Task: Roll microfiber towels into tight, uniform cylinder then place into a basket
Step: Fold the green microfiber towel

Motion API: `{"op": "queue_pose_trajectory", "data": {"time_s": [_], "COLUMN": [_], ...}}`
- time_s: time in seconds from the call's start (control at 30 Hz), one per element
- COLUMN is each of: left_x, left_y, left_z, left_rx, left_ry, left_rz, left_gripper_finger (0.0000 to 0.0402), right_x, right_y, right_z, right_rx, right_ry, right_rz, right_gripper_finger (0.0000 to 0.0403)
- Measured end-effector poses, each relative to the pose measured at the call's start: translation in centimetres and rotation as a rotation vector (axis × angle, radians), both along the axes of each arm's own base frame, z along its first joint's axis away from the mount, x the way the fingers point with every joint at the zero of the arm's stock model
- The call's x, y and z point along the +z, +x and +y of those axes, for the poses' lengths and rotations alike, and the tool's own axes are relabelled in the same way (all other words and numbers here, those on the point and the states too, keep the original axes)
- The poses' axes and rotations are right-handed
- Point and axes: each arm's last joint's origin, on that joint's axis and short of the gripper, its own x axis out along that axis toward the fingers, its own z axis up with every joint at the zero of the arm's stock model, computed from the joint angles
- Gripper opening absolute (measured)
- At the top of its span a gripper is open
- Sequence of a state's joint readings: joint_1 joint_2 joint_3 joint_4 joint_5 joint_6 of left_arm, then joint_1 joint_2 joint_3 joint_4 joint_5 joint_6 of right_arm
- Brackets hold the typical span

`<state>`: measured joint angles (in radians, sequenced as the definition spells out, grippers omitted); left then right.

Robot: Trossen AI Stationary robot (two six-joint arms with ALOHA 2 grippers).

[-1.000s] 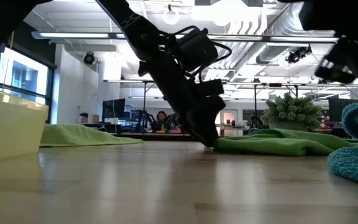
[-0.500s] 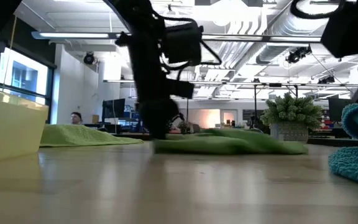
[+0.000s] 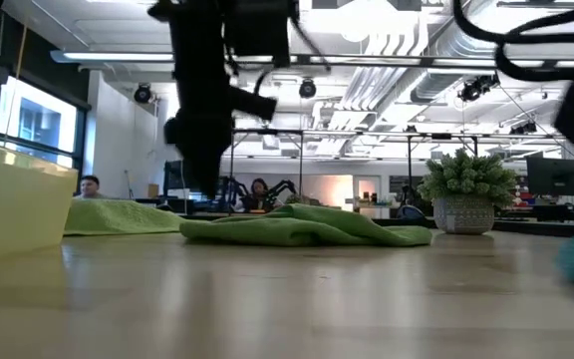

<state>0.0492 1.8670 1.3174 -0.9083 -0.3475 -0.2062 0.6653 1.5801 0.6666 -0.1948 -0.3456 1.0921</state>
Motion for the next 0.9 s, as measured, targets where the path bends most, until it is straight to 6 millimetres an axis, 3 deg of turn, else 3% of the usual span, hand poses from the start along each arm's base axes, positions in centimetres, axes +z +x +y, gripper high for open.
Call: {"op": "queue_pose_trajectory", "data": {"time_s": [0.2,0.4,0.67,0.9], "left_x": [1.0,1.0,1.0,1.0], "left_y": [0.3,0.4,0.8,0.3], "left_z": [-1.6,-2.9,-3.8,-3.3], "left_rx": [-0.049,-0.131,-0.288,-0.285], "left_ry": [-0.047,-0.084,-0.075,-0.073], "left_rz": [-0.080,-0.084,-0.078,-0.036], "left_gripper_finger": [0.0204,0.0204,0.0204,0.0204], "right_x": [-0.1,1.1,5.0,7.5], "right_y": [-1.8,-2.6,-1.3,0.5], "right_z": [0.7,1.2,2.0,0.8], "right_rx": [-0.012,-0.021,-0.011,-0.014], "right_ry": [0.040,0.073,0.062,-0.258], "right_rz": [0.215,0.283,0.135,-0.107], "right_gripper_finger": [0.0146,0.0146,0.0147,0.0147]}}
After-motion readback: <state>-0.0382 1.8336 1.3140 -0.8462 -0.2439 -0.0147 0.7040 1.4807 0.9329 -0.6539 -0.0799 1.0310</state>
